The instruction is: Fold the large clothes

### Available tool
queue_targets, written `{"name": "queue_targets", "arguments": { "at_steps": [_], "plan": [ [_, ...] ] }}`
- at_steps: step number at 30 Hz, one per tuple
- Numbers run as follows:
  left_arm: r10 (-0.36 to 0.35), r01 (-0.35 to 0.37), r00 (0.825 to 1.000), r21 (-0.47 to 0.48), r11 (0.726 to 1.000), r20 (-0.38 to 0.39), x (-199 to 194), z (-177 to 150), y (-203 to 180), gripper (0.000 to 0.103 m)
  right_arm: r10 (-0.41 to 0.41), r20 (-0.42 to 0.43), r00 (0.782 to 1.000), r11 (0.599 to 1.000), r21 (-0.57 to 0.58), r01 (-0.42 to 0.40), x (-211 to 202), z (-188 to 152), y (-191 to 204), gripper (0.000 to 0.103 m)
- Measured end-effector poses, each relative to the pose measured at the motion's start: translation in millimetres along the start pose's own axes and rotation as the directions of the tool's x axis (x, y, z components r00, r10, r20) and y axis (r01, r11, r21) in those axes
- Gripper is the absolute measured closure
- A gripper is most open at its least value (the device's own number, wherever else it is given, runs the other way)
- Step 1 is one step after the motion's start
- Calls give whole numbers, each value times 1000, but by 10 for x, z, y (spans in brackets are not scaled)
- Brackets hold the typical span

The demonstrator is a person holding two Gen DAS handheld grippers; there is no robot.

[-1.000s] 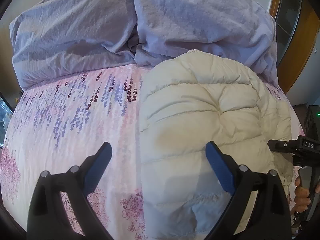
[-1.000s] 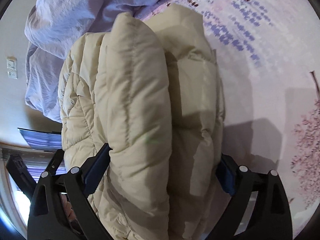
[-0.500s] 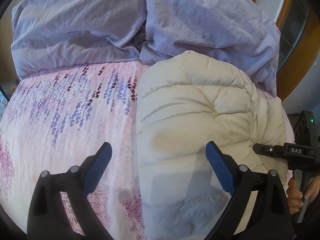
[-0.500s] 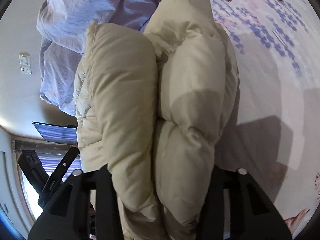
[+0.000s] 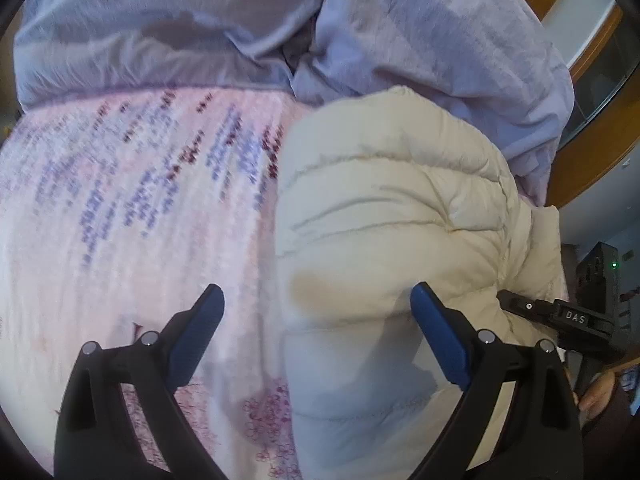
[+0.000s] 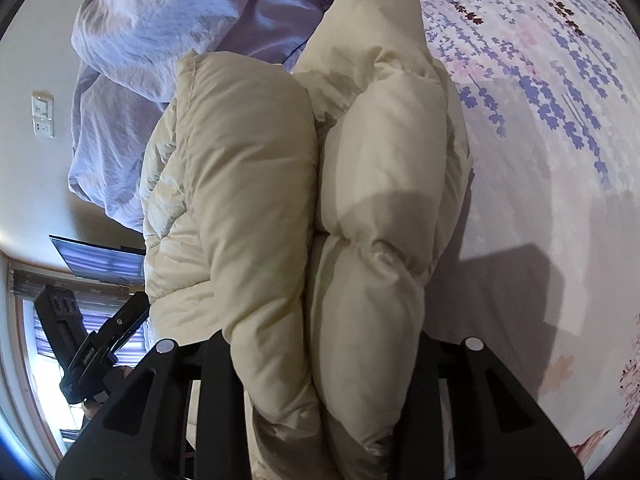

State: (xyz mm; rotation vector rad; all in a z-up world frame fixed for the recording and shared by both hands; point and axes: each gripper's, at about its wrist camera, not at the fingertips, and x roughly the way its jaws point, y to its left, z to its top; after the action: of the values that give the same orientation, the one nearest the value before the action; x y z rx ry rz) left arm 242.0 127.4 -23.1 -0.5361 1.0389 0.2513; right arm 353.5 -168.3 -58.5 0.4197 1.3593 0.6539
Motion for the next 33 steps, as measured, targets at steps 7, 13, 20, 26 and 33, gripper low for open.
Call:
{"name": "queue_targets", "arguments": {
  "at_steps": [7,13,20,26,33],
  "plan": [
    [-125,119,988,-73,990,-88,279,0,39,11,4,-8,1000,1000,4,-4,46,36,62,70],
    [-228,209,968,-166,964,-103,434,-8,69,24,16,-14,1000,1000,5,-16,33,50,14,70],
    [-275,261,960,-186,947,-53,345,10,141,61,52,4,999,999,5,-52,18,58,27,72],
    [-276,276,961,-170,946,21,85,151,220,72,91,15,996,996,-19,-90,70,154,223,75],
    [-230,243,969,-158,957,96,-164,398,471,72,117,7,993,991,-63,-116,299,360,618,75]
  ]
}}
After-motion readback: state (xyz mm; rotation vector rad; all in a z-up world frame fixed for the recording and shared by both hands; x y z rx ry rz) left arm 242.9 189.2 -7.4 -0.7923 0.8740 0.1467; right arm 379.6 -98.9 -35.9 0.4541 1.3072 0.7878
